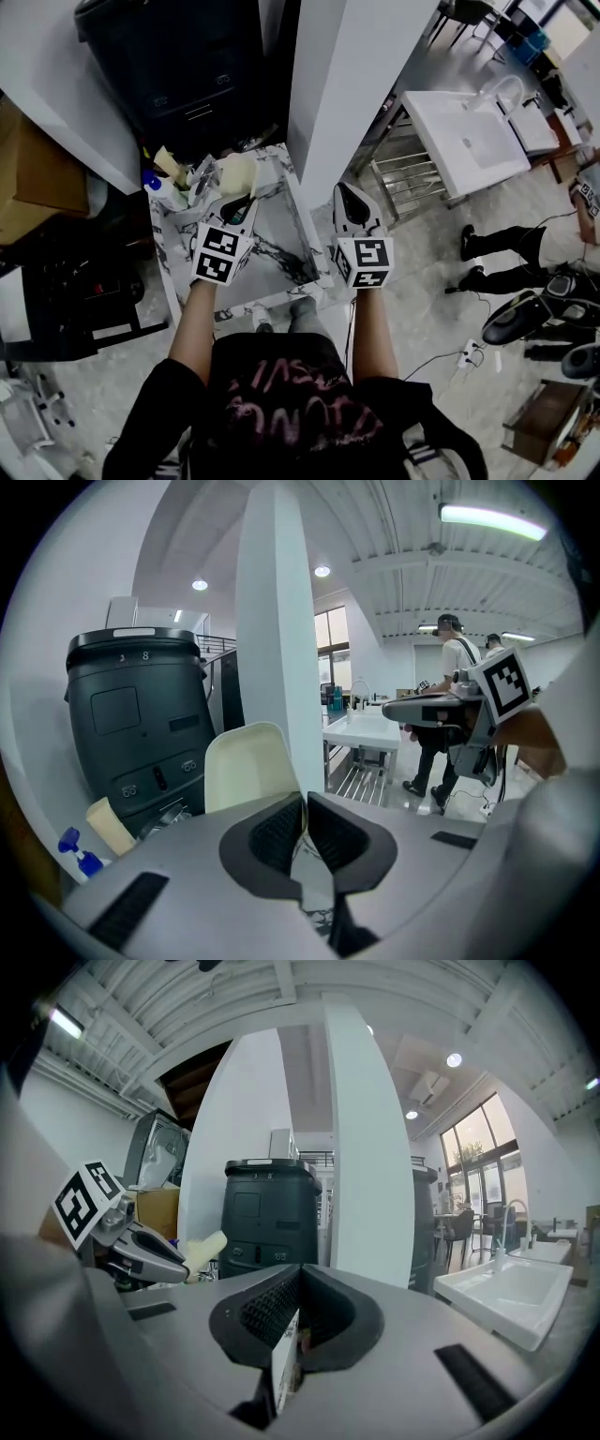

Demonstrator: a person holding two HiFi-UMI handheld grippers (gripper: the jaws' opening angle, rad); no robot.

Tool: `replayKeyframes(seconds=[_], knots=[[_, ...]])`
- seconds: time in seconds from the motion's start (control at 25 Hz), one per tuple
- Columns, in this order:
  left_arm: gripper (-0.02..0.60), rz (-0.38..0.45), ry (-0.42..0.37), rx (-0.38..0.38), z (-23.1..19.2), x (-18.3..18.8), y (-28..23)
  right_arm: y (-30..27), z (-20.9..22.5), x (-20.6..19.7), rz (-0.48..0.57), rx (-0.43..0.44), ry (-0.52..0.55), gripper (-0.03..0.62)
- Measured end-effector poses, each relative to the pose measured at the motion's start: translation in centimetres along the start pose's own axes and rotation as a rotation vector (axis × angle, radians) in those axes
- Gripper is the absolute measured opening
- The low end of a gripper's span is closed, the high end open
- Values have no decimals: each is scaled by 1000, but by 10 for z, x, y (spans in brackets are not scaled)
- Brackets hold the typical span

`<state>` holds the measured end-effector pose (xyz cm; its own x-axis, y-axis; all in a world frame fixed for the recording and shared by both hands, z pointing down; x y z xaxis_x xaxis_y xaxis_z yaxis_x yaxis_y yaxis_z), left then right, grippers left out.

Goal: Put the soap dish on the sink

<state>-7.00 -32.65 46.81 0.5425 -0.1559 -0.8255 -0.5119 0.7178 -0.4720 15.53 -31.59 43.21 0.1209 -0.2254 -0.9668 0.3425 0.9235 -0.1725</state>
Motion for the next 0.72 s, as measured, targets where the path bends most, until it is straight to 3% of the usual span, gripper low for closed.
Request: replayKeyframes(seconds=[0.72], knots=[[32,-251,18,-140,-14,-73,-127,-21,39,-28,-96,-34,-6,14]])
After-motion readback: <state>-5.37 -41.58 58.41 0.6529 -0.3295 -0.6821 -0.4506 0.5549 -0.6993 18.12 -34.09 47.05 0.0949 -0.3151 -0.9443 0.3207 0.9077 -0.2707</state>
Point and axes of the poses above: the fingertips, and each gripper's own axes: y backward along the fingers, z to its right, x out of its top, the point moved 7 cm from there along y, backward along the fingers, and after that the axes turned 14 degrees about -y, right-handed, at the moved point
